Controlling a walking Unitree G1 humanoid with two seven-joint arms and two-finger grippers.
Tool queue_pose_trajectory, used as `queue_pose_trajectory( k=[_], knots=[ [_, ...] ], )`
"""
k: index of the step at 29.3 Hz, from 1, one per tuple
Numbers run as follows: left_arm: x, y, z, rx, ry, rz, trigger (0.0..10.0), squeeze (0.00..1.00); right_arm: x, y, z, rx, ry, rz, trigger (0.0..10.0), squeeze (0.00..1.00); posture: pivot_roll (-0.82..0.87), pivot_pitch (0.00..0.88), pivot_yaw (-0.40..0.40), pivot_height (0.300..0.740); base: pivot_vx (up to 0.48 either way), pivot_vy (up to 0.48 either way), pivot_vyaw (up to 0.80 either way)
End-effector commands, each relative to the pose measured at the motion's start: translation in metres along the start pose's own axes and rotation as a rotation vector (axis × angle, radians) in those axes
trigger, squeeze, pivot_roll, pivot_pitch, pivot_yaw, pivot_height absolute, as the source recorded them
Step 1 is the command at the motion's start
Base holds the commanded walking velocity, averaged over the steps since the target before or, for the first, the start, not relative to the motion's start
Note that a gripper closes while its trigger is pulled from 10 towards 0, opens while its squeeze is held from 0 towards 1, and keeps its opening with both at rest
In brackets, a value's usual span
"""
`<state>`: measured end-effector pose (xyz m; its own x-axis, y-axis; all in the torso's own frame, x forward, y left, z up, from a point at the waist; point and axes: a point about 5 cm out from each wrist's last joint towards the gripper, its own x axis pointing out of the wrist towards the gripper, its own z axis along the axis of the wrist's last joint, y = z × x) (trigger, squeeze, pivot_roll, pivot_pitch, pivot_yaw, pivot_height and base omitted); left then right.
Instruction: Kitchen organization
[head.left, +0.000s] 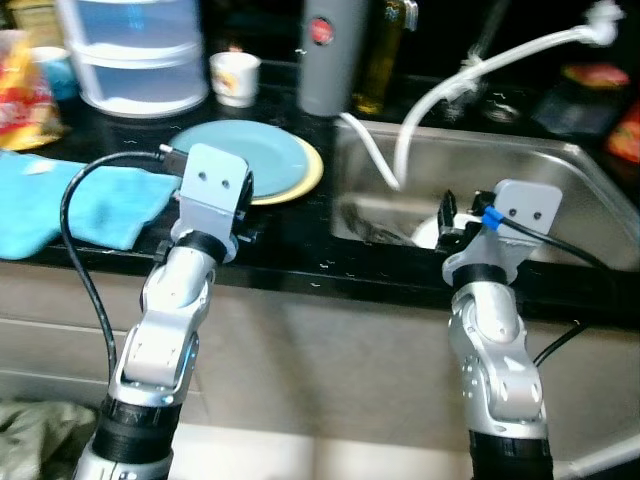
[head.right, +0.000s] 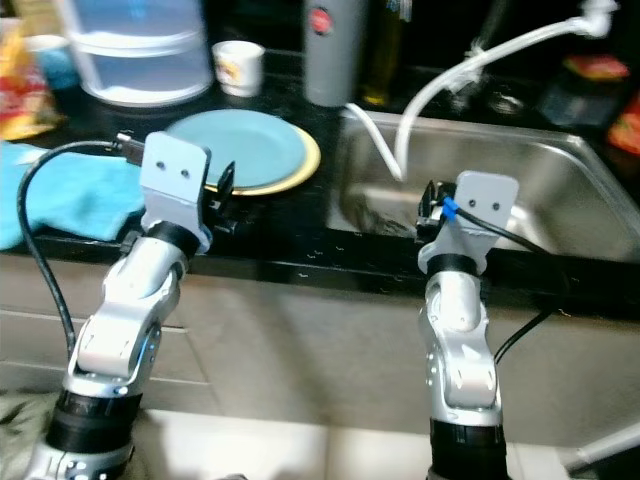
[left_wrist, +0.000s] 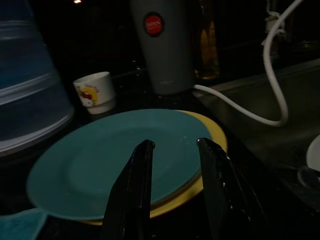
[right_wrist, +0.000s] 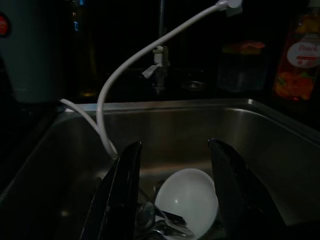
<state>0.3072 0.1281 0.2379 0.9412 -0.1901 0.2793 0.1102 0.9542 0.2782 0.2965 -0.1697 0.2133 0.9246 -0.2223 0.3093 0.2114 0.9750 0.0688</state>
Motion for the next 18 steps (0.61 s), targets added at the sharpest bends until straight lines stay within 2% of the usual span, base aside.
queue_pose_trajectory(
  k=[1,10,15,18],
  knots=[
    [-0.001,0.000,-0.002,-0.006,0.013,-0.004,10.0,0.00,-0.001,0.002,-0.004,-0.003,0.026,0.006,10.0,0.00,0.19,0.044,-0.055,0.740,0.000,0.000,0.00],
    [0.002,0.000,0.000,-0.020,0.026,-0.003,10.0,0.00,0.000,0.003,-0.003,-0.003,0.025,0.013,10.0,0.00,0.19,0.046,-0.055,0.740,0.000,0.000,0.00],
    [0.004,-0.002,0.008,-0.083,0.015,-0.019,10.0,0.00,0.001,0.007,0.000,0.002,0.017,0.036,10.0,0.00,0.19,0.047,-0.056,0.740,0.000,0.000,0.00],
    [0.009,-0.003,0.019,-0.117,-0.003,-0.049,10.0,0.00,0.005,0.014,0.010,0.031,-0.014,0.067,10.0,0.00,0.20,0.046,-0.055,0.740,0.000,0.000,0.00]
  ],
)
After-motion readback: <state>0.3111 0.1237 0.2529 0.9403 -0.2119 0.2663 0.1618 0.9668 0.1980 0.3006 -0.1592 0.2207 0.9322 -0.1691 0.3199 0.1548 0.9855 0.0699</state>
